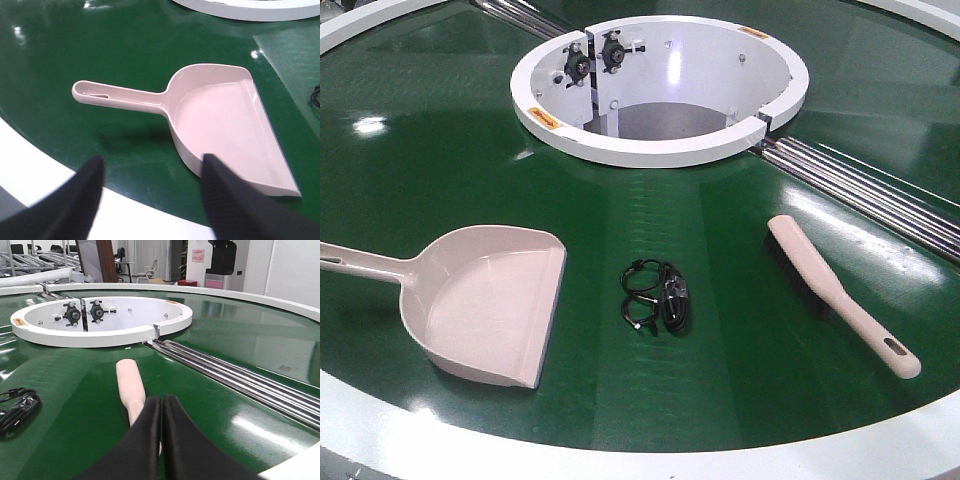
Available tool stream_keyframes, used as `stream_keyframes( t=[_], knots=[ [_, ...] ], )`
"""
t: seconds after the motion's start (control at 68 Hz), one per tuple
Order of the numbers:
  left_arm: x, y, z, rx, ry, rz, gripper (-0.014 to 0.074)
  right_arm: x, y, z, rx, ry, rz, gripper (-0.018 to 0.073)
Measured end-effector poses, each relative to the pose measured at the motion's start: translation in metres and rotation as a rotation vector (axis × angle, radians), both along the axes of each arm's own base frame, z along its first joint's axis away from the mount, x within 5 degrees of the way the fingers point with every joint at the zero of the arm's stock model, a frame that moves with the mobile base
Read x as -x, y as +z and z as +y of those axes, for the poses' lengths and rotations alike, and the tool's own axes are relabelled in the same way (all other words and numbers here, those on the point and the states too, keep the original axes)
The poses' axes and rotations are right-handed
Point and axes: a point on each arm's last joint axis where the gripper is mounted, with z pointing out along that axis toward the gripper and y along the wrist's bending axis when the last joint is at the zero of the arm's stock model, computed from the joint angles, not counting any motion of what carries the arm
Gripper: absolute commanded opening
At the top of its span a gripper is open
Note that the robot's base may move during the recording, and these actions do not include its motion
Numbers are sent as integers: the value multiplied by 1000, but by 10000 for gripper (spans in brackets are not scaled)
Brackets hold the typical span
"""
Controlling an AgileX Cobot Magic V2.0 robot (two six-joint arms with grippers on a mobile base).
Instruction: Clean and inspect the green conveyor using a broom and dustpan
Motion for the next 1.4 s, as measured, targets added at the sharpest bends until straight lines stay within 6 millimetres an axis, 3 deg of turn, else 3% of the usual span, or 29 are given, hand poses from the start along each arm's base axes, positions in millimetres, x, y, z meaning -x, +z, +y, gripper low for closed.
stream_keyframes(
  t=[0.103, 0.309, 0.456, 0.617, 0.735, 0.823, 0.985, 1.235, 1.396],
  knots=[
    [0, 0, 0, 0, 0, 0, 632, 0, 0, 0, 0, 0, 0, -8],
    [0, 1, 0, 2, 0, -3, 602, 0, 0, 0, 0, 0, 0, -8],
    [-7, 24, 3, -88, -3, 34, 565, 0, 0, 0, 0, 0, 0, -8],
    [-36, 64, 5, -230, -41, 138, 564, 0, 0, 0, 0, 0, 0, -8],
    [-70, 78, 4, -358, -129, 247, 564, 0, 0, 0, 0, 0, 0, -8],
    [-100, 72, 2, -471, -235, 366, 564, 0, 0, 0, 0, 0, 0, -8],
    [-137, 53, -3, -631, -462, 468, 564, 0, 0, 0, 0, 0, 0, -8],
    [-161, 28, -5, -943, -835, 521, 564, 0, 0, 0, 0, 0, 0, -8],
    [-184, 24, -7, -993, -883, 506, 564, 0, 0, 0, 0, 0, 0, -8]
  ],
)
